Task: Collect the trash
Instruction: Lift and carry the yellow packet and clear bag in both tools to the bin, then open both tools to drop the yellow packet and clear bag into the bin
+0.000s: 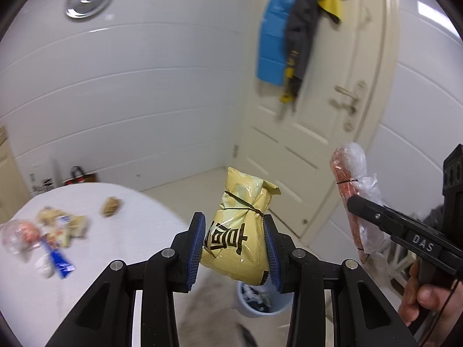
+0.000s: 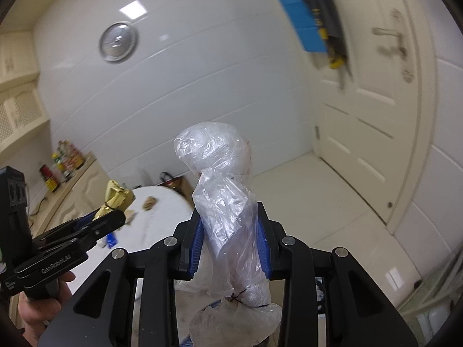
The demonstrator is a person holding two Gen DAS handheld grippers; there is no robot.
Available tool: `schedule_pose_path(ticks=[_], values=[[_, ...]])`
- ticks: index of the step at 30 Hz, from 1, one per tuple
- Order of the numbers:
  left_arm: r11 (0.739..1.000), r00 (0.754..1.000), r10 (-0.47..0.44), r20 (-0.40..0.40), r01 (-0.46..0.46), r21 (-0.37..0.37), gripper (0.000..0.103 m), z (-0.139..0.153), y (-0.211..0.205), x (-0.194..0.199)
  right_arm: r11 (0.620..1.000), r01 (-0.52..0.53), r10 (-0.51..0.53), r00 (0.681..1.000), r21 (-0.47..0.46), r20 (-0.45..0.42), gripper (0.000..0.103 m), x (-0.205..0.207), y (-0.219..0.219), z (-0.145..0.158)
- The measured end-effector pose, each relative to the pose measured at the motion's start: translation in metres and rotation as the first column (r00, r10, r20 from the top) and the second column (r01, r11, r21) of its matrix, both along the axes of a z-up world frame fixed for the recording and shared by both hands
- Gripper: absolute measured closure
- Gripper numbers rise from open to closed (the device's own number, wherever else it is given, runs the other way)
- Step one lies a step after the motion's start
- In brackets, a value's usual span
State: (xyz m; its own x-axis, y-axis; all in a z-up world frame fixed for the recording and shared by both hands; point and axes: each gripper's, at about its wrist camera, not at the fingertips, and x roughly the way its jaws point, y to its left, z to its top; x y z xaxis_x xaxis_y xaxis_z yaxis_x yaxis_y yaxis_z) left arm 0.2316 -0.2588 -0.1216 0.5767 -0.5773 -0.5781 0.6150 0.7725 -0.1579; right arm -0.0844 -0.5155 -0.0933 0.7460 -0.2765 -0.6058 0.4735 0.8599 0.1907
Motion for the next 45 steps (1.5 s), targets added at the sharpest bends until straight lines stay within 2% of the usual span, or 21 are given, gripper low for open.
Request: schedule_pose_path(ticks=[5, 12, 21, 26, 31, 32, 34, 35, 36, 37, 39, 40, 42, 43, 45], values=[[0.996, 0.996, -0.085, -0.04, 0.086, 0.023, 0.068, -0.021, -0.06, 0.013, 0.992, 0.124, -0.123, 0.992, 0.037, -0.025, 0.071, -0.032, -0.053, -0.014], [0.985, 0.984, -0.148, -0.1, 0.155, 0.07, 0.068, -0.052, -0.133, 0.041, 0.968, 0.226, -0.218, 0.973, 0.11, -0.082, 0.071, -0.054, -0.11, -0.051], [0.967, 0.963, -0.173, -0.205, 0.206, 0.152, 0.068, -0.103, -0.219, 0.087, 0.939, 0.284, -0.256, 0.954, 0.195, -0.158, 0.071, -0.054, -0.157, -0.105], [0.951, 0.943, -0.185, -0.275, 0.243, 0.192, 0.068, -0.137, -0.267, 0.109, 0.917, 0.311, -0.261, 0.942, 0.252, -0.211, 0.07, -0.046, -0.176, -0.142], [0.941, 0.921, -0.197, -0.335, 0.274, 0.2, 0.066, -0.166, -0.308, 0.131, 0.89, 0.348, -0.279, 0.927, 0.295, -0.251, 0.067, -0.041, -0.195, -0.175], [0.938, 0.92, -0.198, -0.34, 0.278, 0.206, 0.064, -0.171, -0.315, 0.135, 0.882, 0.357, -0.282, 0.922, 0.307, -0.264, 0.066, -0.041, -0.2, -0.182], [0.931, 0.921, -0.19, -0.34, 0.278, 0.235, 0.043, -0.181, -0.327, 0.143, 0.872, 0.375, -0.298, 0.916, 0.313, -0.269, 0.061, -0.044, -0.205, -0.188], [0.933, 0.925, -0.18, -0.333, 0.268, 0.239, 0.036, -0.182, -0.329, 0.145, 0.868, 0.384, -0.306, 0.913, 0.314, -0.269, 0.052, -0.044, -0.207, -0.189], [0.936, 0.931, -0.167, -0.325, 0.253, 0.244, 0.025, -0.182, -0.331, 0.148, 0.865, 0.389, -0.311, 0.911, 0.315, -0.272, 0.042, -0.045, -0.208, -0.189], [0.94, 0.939, -0.148, -0.31, 0.231, 0.25, 0.016, -0.181, -0.334, 0.153, 0.863, 0.397, -0.319, 0.908, 0.314, -0.273, 0.039, -0.046, -0.208, -0.188], [0.945, 0.951, -0.123, -0.285, 0.2, 0.258, 0.006, -0.178, -0.334, 0.155, 0.86, 0.41, -0.337, 0.904, 0.304, -0.265, 0.028, -0.05, -0.208, -0.183], [0.947, 0.955, -0.116, -0.273, 0.19, 0.26, 0.003, -0.176, -0.332, 0.155, 0.858, 0.418, -0.348, 0.901, 0.298, -0.26, 0.024, -0.052, -0.207, -0.18], [0.947, 0.961, -0.11, -0.255, 0.179, 0.266, 0.002, -0.173, -0.332, 0.154, 0.854, 0.433, -0.367, 0.894, 0.289, -0.256, 0.005, -0.055, -0.207, -0.175], [0.947, 0.963, -0.106, -0.247, 0.174, 0.27, 0.002, -0.17, -0.334, 0.155, 0.851, 0.441, -0.375, 0.891, 0.285, -0.257, 0.0, -0.056, -0.207, -0.173], [0.951, 0.968, -0.099, -0.231, 0.16, 0.263, 0.002, -0.165, -0.329, 0.147, 0.849, 0.453, -0.386, 0.883, 0.272, -0.267, 0.0, -0.057, -0.205, -0.169]])
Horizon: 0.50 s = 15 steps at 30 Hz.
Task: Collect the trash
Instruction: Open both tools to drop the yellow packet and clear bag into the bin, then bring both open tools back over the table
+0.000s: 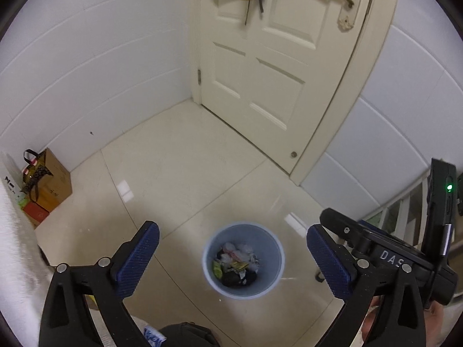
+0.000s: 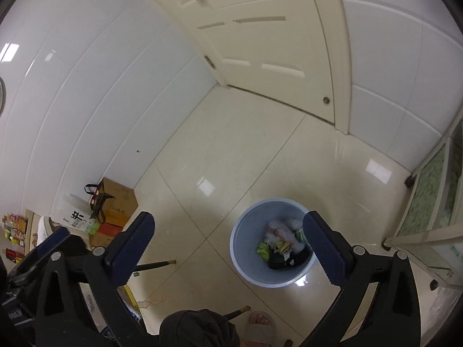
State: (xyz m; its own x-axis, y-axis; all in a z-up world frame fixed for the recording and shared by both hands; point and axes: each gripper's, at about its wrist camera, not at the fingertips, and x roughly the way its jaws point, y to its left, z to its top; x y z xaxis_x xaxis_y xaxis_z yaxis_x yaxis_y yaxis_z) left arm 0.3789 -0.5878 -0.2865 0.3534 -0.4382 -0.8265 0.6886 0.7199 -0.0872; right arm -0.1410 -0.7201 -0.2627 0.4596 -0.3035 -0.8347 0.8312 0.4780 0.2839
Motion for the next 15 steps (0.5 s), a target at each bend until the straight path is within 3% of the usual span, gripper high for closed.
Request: schedule_pose_path(ticks=[8, 15], values=[[0.998, 0.998, 0.019, 0.054, -0.016, -0.061, 0.001, 0.031, 0.044, -0.031, 0.999, -0.003, 0.003, 1.0, -0.053, 0.002, 0.0, 0.002, 0.021, 0.024], [0.99, 0.995, 0.045, 0.084, -0.033, -0.14, 0.001, 0.075, 0.127, -0.063, 0.992, -0.042, 0.047, 0.998, -0.118, 0.041, 0.0, 0.015, 0.057, 0.066]])
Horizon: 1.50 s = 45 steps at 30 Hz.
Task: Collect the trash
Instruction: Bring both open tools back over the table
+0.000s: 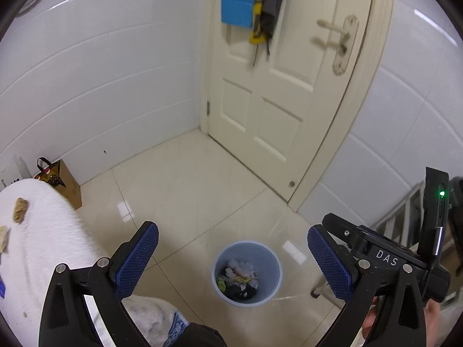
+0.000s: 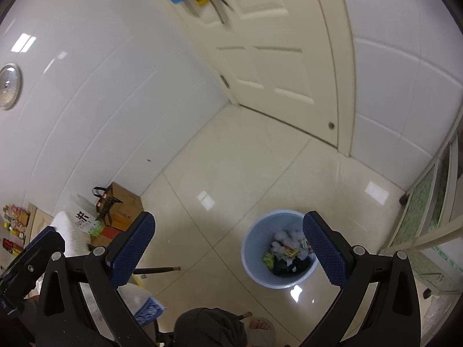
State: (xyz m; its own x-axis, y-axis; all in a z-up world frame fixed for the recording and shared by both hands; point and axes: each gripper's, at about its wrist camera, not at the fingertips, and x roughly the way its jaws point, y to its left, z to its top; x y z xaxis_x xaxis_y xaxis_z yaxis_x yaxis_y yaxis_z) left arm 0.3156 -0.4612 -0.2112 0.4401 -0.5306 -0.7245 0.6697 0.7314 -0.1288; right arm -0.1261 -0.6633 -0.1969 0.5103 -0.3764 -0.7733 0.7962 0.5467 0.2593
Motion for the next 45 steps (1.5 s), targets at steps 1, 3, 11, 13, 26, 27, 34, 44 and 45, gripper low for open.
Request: schedule_pose_path(ticks=[1, 3, 11, 13, 26, 27, 34, 44, 45], values=[[1.0, 1.0, 0.008, 0.01, -0.008, -0.012, 0.001, 0.007, 0.012, -0.004, 1.0, -0.011, 0.011, 1.0, -0.011, 0.003, 0.0, 0.004, 0.006, 0.006], [0.999, 0.999, 0.022, 0.029, -0.021, -0.028, 0.001, 0.025, 0.04, -0.013, 0.999, -0.035, 0.035, 0.999, -0.036, 0.011, 0.0, 0.012, 0.021, 0.02], [0.986, 0.986, 0.132, 0.101, -0.12, -0.119, 0.001, 0.071, 0.15, -0.044, 0.981, -0.148, 0.157, 0.985, -0.125, 0.066, 0.0, 0.048, 0.091, 0.066], [0.979, 0.978, 0.168, 0.126, -0.151, -0.134, 0.001, 0.081, 0.178, -0.054, 0.974, -0.178, 0.189, 0.98, -0.142, 0.07, 0.0, 0.057, 0.107, 0.073], [0.902, 0.884, 0.413, 0.219, -0.364, -0.232, 0.001, 0.116, 0.359, -0.137, 0.861, -0.422, 0.455, 0.888, -0.283, 0.062, 0.0, 0.128, 0.238, 0.118], [0.894, 0.876, 0.43, 0.22, -0.379, -0.24, 0.001, 0.116, 0.371, -0.142, 0.853, -0.435, 0.47, 0.881, -0.289, 0.06, 0.0, 0.133, 0.244, 0.119], [0.831, 0.802, 0.55, 0.234, -0.495, -0.255, 0.001, 0.108, 0.45, -0.186, 0.771, -0.541, 0.578, 0.816, -0.336, 0.016, 0.0, 0.168, 0.304, 0.122], [0.774, 0.753, 0.632, 0.185, -0.6, -0.203, 0.001, 0.071, 0.489, -0.192, 0.655, -0.675, 0.69, 0.717, -0.339, -0.094, 0.0, 0.212, 0.364, 0.093], [0.772, 0.753, 0.635, 0.175, -0.607, -0.191, 0.001, 0.066, 0.487, -0.188, 0.647, -0.684, 0.697, 0.71, -0.338, -0.103, 0.0, 0.215, 0.366, 0.089]])
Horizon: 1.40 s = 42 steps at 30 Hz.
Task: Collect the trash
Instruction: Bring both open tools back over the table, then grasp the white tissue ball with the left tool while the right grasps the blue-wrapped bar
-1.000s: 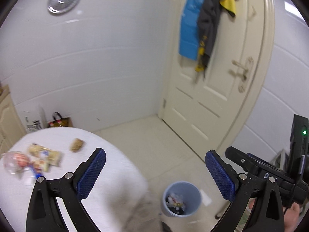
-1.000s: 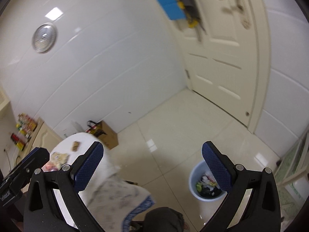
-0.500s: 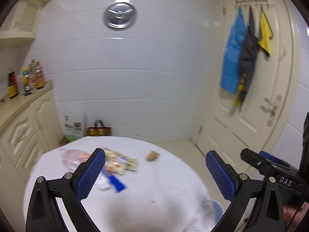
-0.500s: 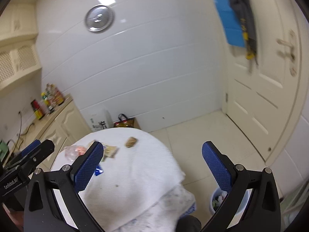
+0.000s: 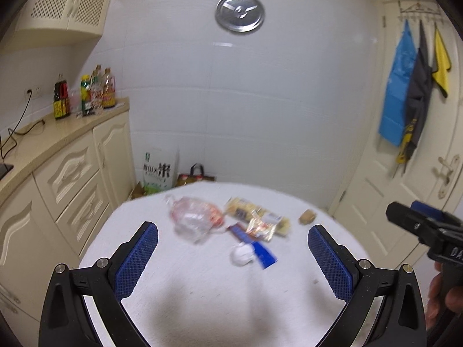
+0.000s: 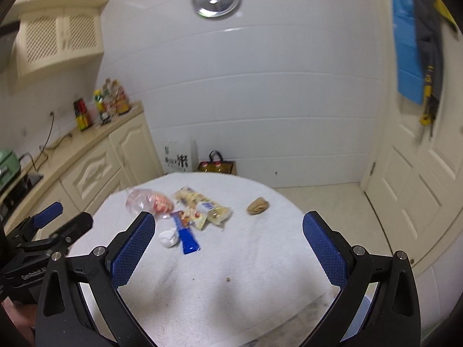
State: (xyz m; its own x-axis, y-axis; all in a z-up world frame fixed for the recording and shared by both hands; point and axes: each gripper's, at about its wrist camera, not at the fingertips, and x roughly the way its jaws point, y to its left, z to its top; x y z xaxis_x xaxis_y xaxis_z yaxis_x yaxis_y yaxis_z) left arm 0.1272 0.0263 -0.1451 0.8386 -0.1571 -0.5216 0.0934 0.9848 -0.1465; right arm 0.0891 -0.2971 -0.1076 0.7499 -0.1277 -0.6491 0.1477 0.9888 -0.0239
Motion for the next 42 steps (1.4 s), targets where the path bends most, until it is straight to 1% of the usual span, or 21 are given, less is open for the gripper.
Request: schedule_pose_path(ticks=[7, 11, 14, 17, 18, 19, 20, 21, 22, 23, 24, 25, 28, 30, 32, 34, 36, 38, 39, 40, 42], values=[[1.0, 0.992, -0.029, -0.122, 0.03, 0.006, 0.001, -0.03, -0.027, 0.053, 1.0, 0.0, 0.001, 0.997, 0.013, -0.076, 0.0, 0.021, -0.003, -0.035], [0.999, 0.979, -0.041, -0.197, 0.046, 0.022, 0.001, -0.052, -0.043, 0.094, 0.999, 0.026, -0.022, 0.992, 0.033, -0.121, 0.0, 0.034, -0.014, -0.055], [0.998, 0.967, -0.042, -0.253, 0.051, 0.029, 0.003, -0.066, -0.054, 0.126, 0.998, 0.049, -0.041, 0.987, 0.048, -0.156, 0.0, 0.044, -0.023, -0.07], [0.998, 0.957, -0.045, -0.288, 0.055, 0.024, 0.006, -0.078, -0.064, 0.158, 0.997, 0.06, -0.049, 0.982, 0.055, -0.185, 0.0, 0.052, -0.029, -0.083], [0.998, 0.955, -0.046, -0.294, 0.055, 0.021, 0.01, -0.079, -0.063, 0.169, 0.996, 0.062, -0.05, 0.98, 0.057, -0.191, 0.0, 0.054, -0.03, -0.086], [0.998, 0.949, -0.053, -0.311, 0.059, 0.012, 0.02, -0.084, -0.066, 0.179, 0.996, 0.063, -0.05, 0.979, 0.059, -0.2, 0.0, 0.057, -0.032, -0.089], [0.997, 0.942, -0.066, -0.328, 0.071, 0.002, 0.028, -0.089, -0.063, 0.184, 0.996, 0.063, -0.049, 0.977, 0.062, -0.207, 0.0, 0.06, -0.032, -0.093], [0.996, 0.935, -0.083, -0.346, 0.085, -0.008, 0.042, -0.095, -0.063, 0.192, 0.996, 0.062, -0.047, 0.976, 0.064, -0.214, 0.0, 0.063, -0.032, -0.096], [0.994, 0.925, -0.113, -0.362, 0.109, -0.034, 0.046, -0.099, -0.066, 0.198, 0.996, 0.058, -0.042, 0.975, 0.065, -0.22, 0.0, 0.065, -0.031, -0.098], [0.993, 0.928, -0.117, -0.354, 0.113, -0.034, 0.047, -0.101, -0.066, 0.202, 0.996, 0.053, -0.037, 0.974, 0.068, -0.226, 0.0, 0.067, -0.031, -0.101], [0.992, 0.93, -0.126, -0.345, 0.124, -0.026, 0.053, -0.101, -0.068, 0.206, 0.996, 0.051, -0.033, 0.972, 0.071, -0.231, 0.0, 0.069, -0.03, -0.104], [0.989, 0.926, -0.149, -0.346, 0.145, -0.036, 0.062, -0.102, -0.069, 0.209, 0.996, 0.045, -0.026, 0.971, 0.075, -0.238, 0.0, 0.072, -0.029, -0.107], [0.984, 0.924, -0.179, -0.339, 0.168, -0.06, 0.074, -0.102, -0.072, 0.214, 0.996, 0.026, -0.005, 0.966, 0.08, -0.259, 0.0, 0.079, -0.023, -0.116], [0.984, 0.924, -0.179, -0.338, 0.166, -0.068, 0.074, -0.104, -0.07, 0.216, 0.997, 0.012, 0.011, 0.963, 0.082, -0.27, 0.0, 0.083, -0.018, -0.122], [0.984, 0.925, -0.181, -0.335, 0.172, -0.054, 0.073, -0.105, -0.068, 0.216, 0.996, 0.0, 0.024, 0.959, 0.085, -0.281, 0.001, 0.087, -0.013, -0.127], [0.981, 0.92, -0.19, -0.343, 0.19, -0.032, 0.065, -0.105, -0.072, 0.221, 0.996, -0.004, 0.03, 0.958, 0.09, -0.286, 0.001, 0.089, -0.009, -0.131], [0.982, 0.922, -0.186, -0.339, 0.187, -0.028, 0.06, -0.104, -0.075, 0.222, 0.996, -0.001, 0.028, 0.957, 0.093, -0.29, 0.001, 0.089, -0.008, -0.132], [0.982, 0.925, -0.188, -0.331, 0.186, -0.036, 0.062, -0.106, -0.077, 0.227, 0.996, 0.001, 0.026, 0.956, 0.091, -0.291, 0.001, 0.089, -0.008, -0.132], [0.982, 0.925, -0.186, -0.332, 0.183, -0.043, 0.066, -0.107, -0.077, 0.23, 0.996, 0.001, 0.025, 0.956, 0.089, -0.291, 0.001, 0.089, -0.007, -0.132], [0.982, 0.924, -0.187, -0.333, 0.178, -0.059, 0.074, -0.109, -0.075, 0.231, 0.996, 0.001, 0.024, 0.956, 0.087, -0.292, 0.001, 0.09, -0.007, -0.131], [0.983, 0.926, -0.184, -0.33, 0.168, -0.076, 0.075, -0.11, -0.068, 0.232, 0.997, -0.004, 0.029, 0.955, 0.082, -0.296, 0.001, 0.092, -0.006, -0.133]])
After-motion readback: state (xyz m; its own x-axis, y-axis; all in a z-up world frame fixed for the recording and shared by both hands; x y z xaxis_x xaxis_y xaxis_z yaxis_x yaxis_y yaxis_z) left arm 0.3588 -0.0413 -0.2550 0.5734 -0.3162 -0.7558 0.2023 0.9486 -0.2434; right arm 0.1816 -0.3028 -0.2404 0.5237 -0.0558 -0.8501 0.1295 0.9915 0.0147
